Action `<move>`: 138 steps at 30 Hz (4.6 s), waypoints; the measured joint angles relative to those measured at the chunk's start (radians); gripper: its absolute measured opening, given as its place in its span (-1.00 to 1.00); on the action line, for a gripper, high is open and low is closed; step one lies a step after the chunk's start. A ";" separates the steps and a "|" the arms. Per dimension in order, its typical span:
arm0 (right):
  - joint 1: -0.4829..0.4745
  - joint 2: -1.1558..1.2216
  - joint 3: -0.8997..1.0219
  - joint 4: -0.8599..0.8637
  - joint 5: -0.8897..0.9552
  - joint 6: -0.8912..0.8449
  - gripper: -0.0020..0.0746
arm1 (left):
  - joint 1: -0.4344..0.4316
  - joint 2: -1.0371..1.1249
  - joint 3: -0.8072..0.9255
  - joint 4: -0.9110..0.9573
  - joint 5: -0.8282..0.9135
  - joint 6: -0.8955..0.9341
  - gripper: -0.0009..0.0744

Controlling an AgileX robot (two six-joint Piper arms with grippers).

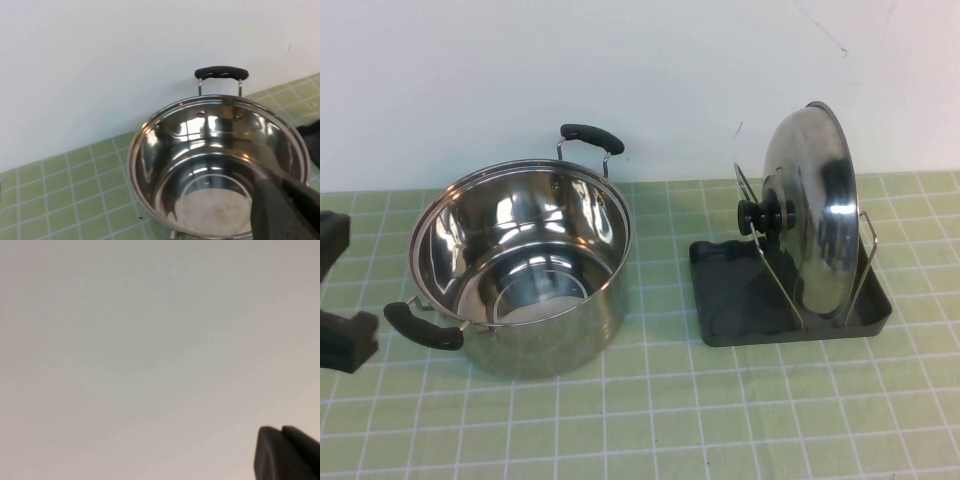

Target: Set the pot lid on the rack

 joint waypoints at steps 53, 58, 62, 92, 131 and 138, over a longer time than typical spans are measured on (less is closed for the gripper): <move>-0.002 -0.975 0.999 2.389 1.250 -2.004 -0.95 | 0.000 -0.441 0.597 -0.094 -0.437 -0.054 -0.98; -0.002 -0.975 1.000 2.387 1.250 -2.004 -0.95 | 0.000 -0.441 0.597 -0.094 -0.439 -0.054 -0.98; -0.002 -0.975 1.000 2.387 1.250 -2.004 -0.95 | 0.000 -0.441 0.597 -0.094 -0.439 -0.054 -0.98; -0.002 -0.975 1.000 2.385 1.250 -2.004 -0.95 | 0.618 -0.716 0.801 -0.739 -0.464 0.517 -0.98; -0.002 -0.975 1.000 2.385 1.250 -1.990 -0.95 | 0.658 -0.720 0.859 -0.766 -0.410 0.477 -0.98; -0.002 -0.975 1.000 2.385 1.250 -1.990 -0.95 | 0.658 -0.720 0.859 -0.766 -0.410 0.477 -0.98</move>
